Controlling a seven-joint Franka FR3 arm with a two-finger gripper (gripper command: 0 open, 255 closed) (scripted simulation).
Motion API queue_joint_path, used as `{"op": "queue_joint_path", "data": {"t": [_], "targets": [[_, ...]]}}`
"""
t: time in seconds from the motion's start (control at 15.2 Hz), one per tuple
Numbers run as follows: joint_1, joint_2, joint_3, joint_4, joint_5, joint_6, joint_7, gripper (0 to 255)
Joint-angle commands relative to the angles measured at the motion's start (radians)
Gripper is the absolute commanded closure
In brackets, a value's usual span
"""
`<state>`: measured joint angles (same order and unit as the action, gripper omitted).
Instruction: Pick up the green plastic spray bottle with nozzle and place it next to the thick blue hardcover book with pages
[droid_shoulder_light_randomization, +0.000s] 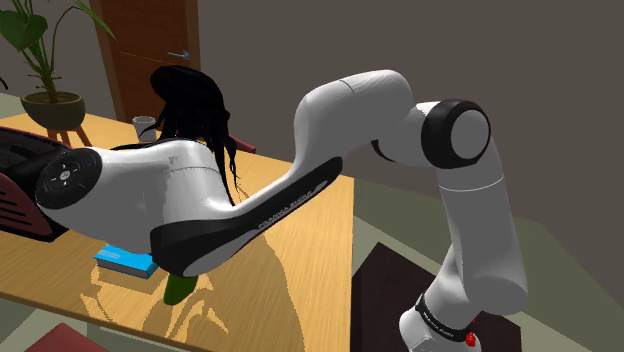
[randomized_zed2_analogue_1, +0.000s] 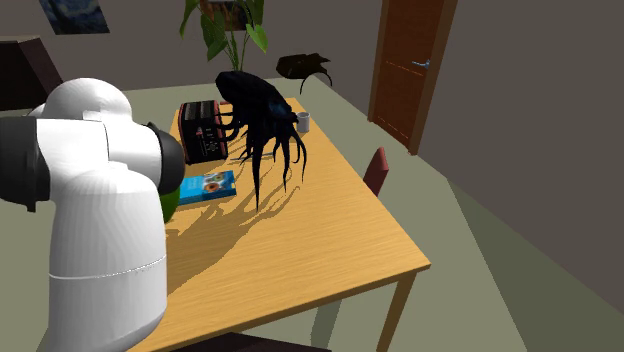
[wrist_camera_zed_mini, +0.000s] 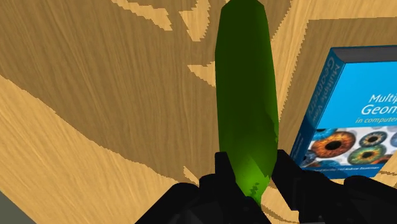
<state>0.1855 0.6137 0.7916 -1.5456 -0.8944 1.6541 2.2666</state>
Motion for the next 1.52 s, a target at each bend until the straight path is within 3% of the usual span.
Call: {"op": "queue_joint_path", "data": {"t": [0.0, 0.86, 0.92, 1.25, 1.45], "targets": [[-0.001, 0.009, -0.004, -0.013, -0.008, 0.016, 0.012, 255], [0.004, 0.045, -0.020, -0.037, -0.035, 0.057, 0.046, 255], [0.004, 0.045, -0.020, -0.037, -0.035, 0.057, 0.046, 0], [0.004, 0.045, -0.020, -0.037, -0.035, 0.057, 0.046, 0], [0.039, 0.028, -0.001, 0.026, -0.007, -0.017, 0.027, 0]]}}
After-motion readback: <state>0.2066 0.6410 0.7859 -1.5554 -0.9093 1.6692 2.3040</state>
